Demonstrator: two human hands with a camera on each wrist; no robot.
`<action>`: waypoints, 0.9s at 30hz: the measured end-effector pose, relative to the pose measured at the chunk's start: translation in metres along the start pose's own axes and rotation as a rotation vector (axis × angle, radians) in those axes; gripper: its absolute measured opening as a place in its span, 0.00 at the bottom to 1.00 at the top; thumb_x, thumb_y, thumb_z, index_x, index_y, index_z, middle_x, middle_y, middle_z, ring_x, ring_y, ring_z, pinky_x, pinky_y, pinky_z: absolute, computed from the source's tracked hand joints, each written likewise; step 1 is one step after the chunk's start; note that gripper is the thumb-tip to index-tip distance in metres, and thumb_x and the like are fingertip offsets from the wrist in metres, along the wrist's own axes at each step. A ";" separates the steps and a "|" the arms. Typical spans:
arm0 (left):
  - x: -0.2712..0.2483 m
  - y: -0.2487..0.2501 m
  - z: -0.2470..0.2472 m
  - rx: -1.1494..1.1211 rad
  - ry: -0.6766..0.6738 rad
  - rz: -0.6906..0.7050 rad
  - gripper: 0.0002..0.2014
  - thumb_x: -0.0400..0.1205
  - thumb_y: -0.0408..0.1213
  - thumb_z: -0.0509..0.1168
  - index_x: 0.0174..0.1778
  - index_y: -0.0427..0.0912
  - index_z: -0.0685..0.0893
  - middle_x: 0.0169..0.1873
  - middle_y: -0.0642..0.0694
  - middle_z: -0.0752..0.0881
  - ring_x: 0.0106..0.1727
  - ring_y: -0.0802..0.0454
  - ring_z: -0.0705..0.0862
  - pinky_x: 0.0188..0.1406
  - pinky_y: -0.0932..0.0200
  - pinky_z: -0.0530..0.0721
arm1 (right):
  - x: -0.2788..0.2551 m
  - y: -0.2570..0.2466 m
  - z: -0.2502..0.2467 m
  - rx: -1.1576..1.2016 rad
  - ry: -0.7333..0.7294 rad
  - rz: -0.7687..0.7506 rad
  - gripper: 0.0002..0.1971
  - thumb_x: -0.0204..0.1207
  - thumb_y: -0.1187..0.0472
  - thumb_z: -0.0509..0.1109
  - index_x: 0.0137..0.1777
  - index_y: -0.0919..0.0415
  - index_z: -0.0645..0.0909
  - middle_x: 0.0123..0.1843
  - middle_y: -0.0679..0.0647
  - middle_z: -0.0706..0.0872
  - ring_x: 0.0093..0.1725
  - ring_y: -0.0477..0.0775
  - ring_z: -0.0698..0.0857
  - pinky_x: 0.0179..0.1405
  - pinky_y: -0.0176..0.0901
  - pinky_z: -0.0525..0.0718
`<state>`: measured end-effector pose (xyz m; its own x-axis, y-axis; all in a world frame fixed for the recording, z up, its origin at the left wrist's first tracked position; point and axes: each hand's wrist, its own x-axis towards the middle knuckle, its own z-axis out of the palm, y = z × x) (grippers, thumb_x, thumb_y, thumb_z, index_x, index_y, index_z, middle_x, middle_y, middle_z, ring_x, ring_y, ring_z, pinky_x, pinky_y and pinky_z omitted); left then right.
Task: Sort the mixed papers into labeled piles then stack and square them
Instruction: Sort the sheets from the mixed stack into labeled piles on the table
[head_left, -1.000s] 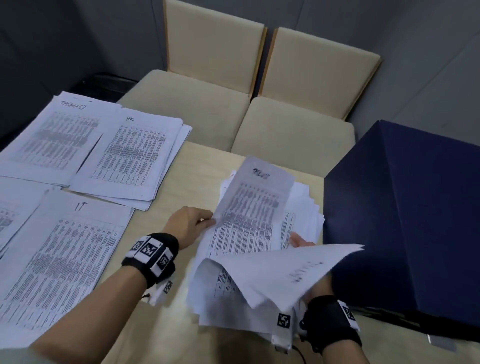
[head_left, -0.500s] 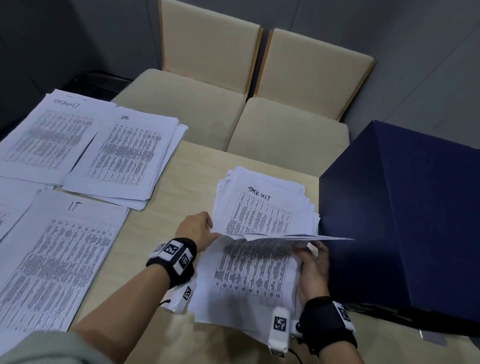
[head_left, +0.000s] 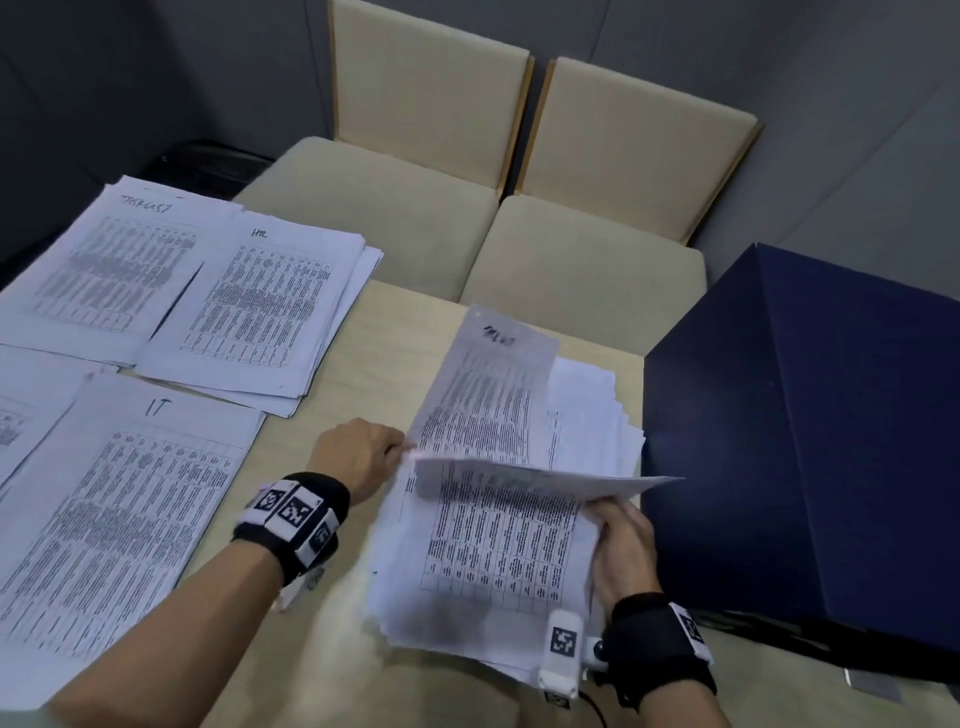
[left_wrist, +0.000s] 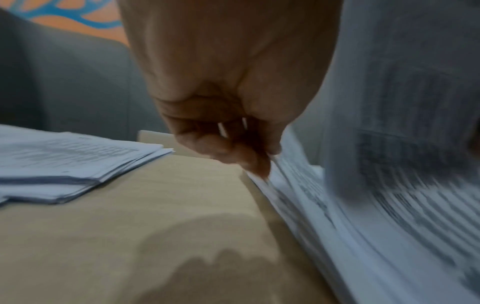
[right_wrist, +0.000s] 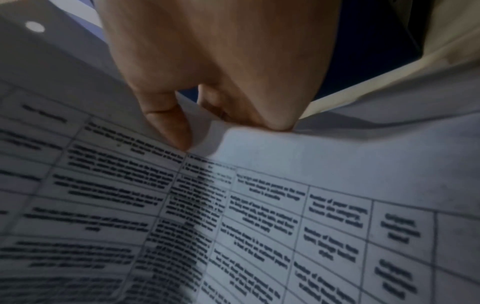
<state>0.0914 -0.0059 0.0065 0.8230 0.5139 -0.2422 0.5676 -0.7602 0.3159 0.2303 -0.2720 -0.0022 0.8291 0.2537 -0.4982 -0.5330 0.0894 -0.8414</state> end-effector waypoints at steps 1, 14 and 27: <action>-0.001 -0.007 0.001 -0.117 -0.004 0.047 0.18 0.87 0.53 0.58 0.35 0.50 0.84 0.32 0.48 0.87 0.34 0.45 0.84 0.36 0.53 0.82 | 0.002 -0.001 0.002 0.033 -0.037 0.003 0.11 0.75 0.77 0.65 0.50 0.70 0.88 0.48 0.60 0.92 0.51 0.61 0.89 0.46 0.43 0.87; 0.010 0.004 0.018 -0.524 -0.028 -0.116 0.09 0.73 0.28 0.68 0.45 0.46 0.84 0.40 0.49 0.87 0.43 0.46 0.85 0.41 0.56 0.81 | 0.002 0.005 -0.005 -0.025 -0.058 -0.048 0.15 0.65 0.64 0.80 0.52 0.60 0.83 0.54 0.64 0.88 0.57 0.65 0.85 0.63 0.59 0.82; 0.008 0.014 0.011 0.012 0.074 0.038 0.24 0.85 0.60 0.54 0.31 0.47 0.78 0.23 0.53 0.76 0.28 0.49 0.78 0.24 0.59 0.66 | 0.000 0.001 -0.011 0.023 0.070 0.041 0.09 0.73 0.73 0.65 0.48 0.66 0.84 0.44 0.67 0.88 0.45 0.63 0.87 0.46 0.52 0.86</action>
<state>0.1053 -0.0170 -0.0015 0.8434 0.5125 -0.1615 0.5363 -0.7840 0.3127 0.2315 -0.2823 -0.0057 0.8161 0.1895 -0.5460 -0.5696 0.1031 -0.8155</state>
